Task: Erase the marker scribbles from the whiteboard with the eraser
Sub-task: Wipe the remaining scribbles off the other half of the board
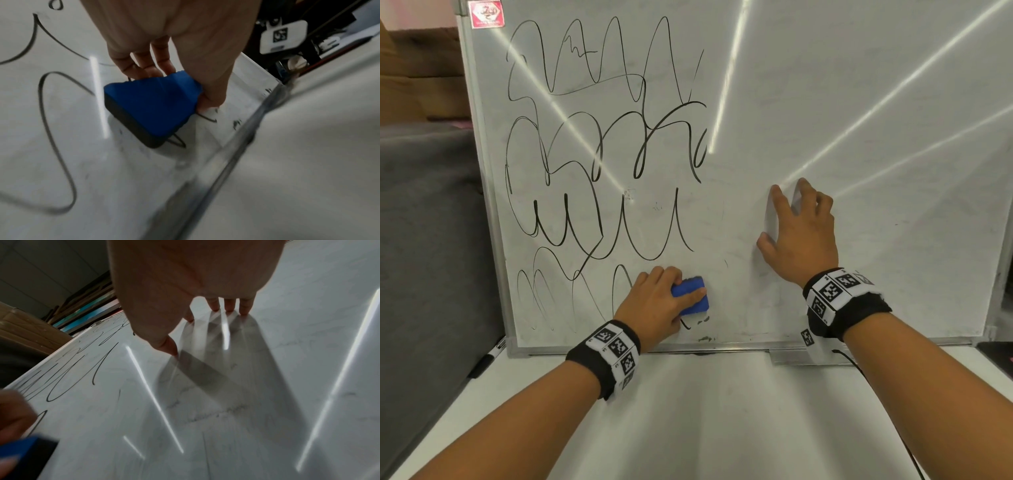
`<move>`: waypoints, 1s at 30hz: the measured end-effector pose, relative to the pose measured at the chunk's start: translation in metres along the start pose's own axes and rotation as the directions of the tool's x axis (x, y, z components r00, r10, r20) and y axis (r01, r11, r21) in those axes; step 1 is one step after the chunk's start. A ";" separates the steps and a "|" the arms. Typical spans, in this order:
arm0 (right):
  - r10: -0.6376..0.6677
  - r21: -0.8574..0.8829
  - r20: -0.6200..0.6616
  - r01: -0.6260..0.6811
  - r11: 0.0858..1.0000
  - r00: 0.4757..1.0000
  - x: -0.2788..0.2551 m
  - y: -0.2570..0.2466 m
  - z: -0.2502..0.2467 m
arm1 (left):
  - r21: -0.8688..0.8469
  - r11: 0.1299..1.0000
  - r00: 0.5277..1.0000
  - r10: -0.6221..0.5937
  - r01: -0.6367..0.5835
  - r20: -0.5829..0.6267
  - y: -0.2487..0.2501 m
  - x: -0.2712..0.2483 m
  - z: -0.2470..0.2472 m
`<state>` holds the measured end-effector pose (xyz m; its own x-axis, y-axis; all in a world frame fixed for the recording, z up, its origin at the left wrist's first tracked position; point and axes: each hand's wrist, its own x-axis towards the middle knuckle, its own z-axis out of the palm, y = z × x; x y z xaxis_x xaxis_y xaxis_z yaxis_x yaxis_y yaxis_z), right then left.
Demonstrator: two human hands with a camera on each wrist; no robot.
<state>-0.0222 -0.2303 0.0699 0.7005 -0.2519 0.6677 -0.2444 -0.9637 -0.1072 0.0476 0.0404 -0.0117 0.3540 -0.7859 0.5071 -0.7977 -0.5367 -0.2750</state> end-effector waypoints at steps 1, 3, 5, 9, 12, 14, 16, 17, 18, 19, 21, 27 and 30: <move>-0.003 -0.002 0.001 0.003 1.000 1.000 -0.001 0.000 0.000 | 0.006 1.000 0.999 0.025 -0.025 0.030 0.000 -0.009 0.005; -0.009 -0.003 0.004 0.009 1.000 1.000 -0.002 0.000 0.001 | 0.016 0.997 0.992 0.078 -0.080 0.097 0.000 -0.026 0.013; -0.009 -0.003 0.006 0.009 1.000 1.000 -0.003 0.000 0.001 | 0.033 0.990 0.980 0.130 -0.137 0.148 -0.003 -0.036 0.016; -0.005 0.000 0.004 0.005 1.000 1.000 -0.003 -0.001 0.000 | 0.075 0.979 0.968 0.174 -0.190 0.182 -0.007 -0.034 0.013; 0.001 0.001 -0.003 -0.001 1.000 1.000 -0.003 -0.001 0.001 | 0.093 0.976 0.969 0.177 -0.195 0.172 -0.004 -0.031 0.011; 0.007 0.004 -0.009 -0.007 1.000 1.000 -0.004 -0.003 0.003 | 0.089 0.979 0.970 0.168 -0.186 0.175 0.001 -0.032 0.013; 0.018 0.000 -0.004 -0.018 1.000 1.000 -0.004 -0.005 0.005 | 0.092 0.978 0.971 0.168 -0.185 0.173 0.005 -0.033 0.015; 0.022 -0.001 -0.002 -0.022 1.000 1.000 -0.004 -0.005 0.005 | 0.093 0.977 0.970 0.172 -0.190 0.171 0.005 -0.032 0.015; 0.022 0.001 -0.002 -0.022 1.000 1.000 -0.004 -0.005 0.005 | 0.094 0.976 0.969 0.177 -0.194 0.170 0.004 -0.031 0.014; 0.020 0.003 -0.003 -0.020 1.000 1.000 -0.004 -0.005 0.006 | 0.096 0.975 0.969 0.181 -0.199 0.170 0.003 -0.030 0.013; 0.017 0.004 -0.002 -0.017 1.000 1.000 -0.004 -0.004 0.006 | 0.094 0.975 0.968 0.184 -0.201 0.170 -0.001 -0.028 0.011; 0.006 0.009 -0.004 -0.006 1.000 1.000 -0.005 -0.002 0.006 | 0.083 0.981 0.974 0.163 -0.177 0.154 -0.018 -0.035 0.009; -0.002 0.012 -0.017 0.002 1.000 1.000 -0.006 -0.001 0.006 | 0.098 0.979 0.971 0.159 -0.179 0.181 -0.027 -0.044 0.009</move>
<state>-0.0217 -0.2282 0.0620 0.6896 -0.2488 0.6801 -0.2348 -0.9652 -0.1150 0.0580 0.0864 -0.0343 0.3046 -0.9037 0.3008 -0.7966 -0.4148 -0.4397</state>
